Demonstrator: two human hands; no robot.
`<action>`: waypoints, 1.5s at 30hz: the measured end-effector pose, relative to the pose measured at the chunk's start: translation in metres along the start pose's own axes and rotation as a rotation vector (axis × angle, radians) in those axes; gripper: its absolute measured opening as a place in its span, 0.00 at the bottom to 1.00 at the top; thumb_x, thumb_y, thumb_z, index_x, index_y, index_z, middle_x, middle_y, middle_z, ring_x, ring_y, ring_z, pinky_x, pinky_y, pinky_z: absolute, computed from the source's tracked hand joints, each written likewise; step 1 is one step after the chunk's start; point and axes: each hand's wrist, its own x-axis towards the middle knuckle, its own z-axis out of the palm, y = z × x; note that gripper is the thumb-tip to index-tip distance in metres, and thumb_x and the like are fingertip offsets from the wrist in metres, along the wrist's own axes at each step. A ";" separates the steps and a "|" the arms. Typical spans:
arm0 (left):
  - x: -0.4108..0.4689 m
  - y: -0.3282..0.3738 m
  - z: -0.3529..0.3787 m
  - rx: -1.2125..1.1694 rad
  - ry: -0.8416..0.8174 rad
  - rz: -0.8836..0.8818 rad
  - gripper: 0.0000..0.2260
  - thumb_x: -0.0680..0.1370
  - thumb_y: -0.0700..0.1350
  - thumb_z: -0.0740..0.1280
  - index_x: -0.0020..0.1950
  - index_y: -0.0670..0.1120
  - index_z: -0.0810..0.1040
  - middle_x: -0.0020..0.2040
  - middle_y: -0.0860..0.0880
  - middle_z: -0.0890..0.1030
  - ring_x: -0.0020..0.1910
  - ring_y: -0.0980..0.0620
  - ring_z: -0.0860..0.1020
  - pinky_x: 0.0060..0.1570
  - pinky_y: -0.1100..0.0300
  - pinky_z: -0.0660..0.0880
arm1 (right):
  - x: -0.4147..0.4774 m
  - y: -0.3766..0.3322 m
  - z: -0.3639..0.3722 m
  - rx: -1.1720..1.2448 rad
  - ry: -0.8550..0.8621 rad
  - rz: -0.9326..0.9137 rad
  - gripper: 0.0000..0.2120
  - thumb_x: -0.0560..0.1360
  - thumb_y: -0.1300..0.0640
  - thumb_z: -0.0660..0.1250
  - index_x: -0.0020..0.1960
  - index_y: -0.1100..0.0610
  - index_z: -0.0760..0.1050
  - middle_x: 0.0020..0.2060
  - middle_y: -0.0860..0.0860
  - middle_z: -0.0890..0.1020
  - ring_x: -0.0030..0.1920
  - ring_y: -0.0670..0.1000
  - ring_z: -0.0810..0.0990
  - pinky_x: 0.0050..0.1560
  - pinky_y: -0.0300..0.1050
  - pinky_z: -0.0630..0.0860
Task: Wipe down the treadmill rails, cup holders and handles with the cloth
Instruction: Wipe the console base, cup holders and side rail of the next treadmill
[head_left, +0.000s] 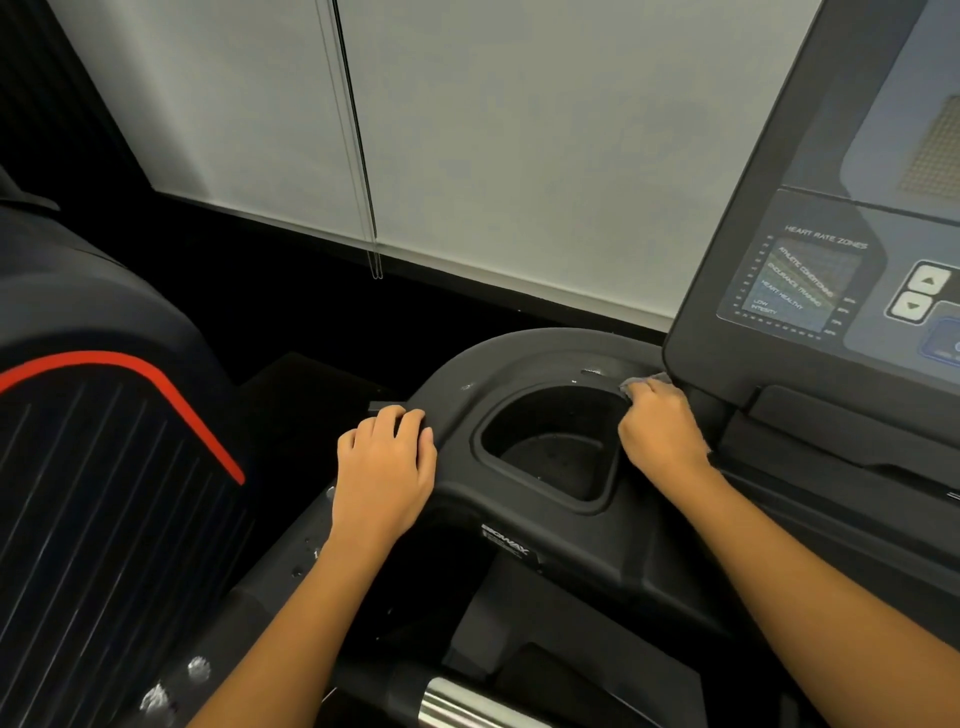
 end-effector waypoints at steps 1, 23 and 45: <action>0.000 0.000 0.000 -0.001 -0.002 -0.001 0.19 0.77 0.51 0.52 0.56 0.43 0.78 0.52 0.45 0.80 0.49 0.44 0.79 0.48 0.48 0.73 | 0.003 -0.007 -0.001 -0.026 -0.020 0.040 0.20 0.75 0.68 0.55 0.66 0.63 0.69 0.64 0.60 0.71 0.67 0.58 0.65 0.63 0.51 0.66; 0.000 0.002 -0.002 -0.015 -0.003 0.002 0.20 0.77 0.51 0.52 0.56 0.42 0.78 0.52 0.45 0.79 0.49 0.44 0.79 0.49 0.48 0.73 | 0.016 -0.039 0.002 0.097 -0.136 -0.300 0.15 0.76 0.67 0.55 0.60 0.60 0.70 0.52 0.58 0.77 0.50 0.57 0.74 0.46 0.50 0.71; -0.006 0.023 -0.011 -0.087 0.083 0.062 0.19 0.76 0.51 0.54 0.56 0.44 0.78 0.55 0.45 0.78 0.56 0.45 0.76 0.55 0.47 0.70 | -0.037 -0.012 -0.050 0.083 -0.166 -0.157 0.10 0.78 0.61 0.60 0.58 0.61 0.73 0.55 0.58 0.75 0.55 0.57 0.75 0.52 0.45 0.70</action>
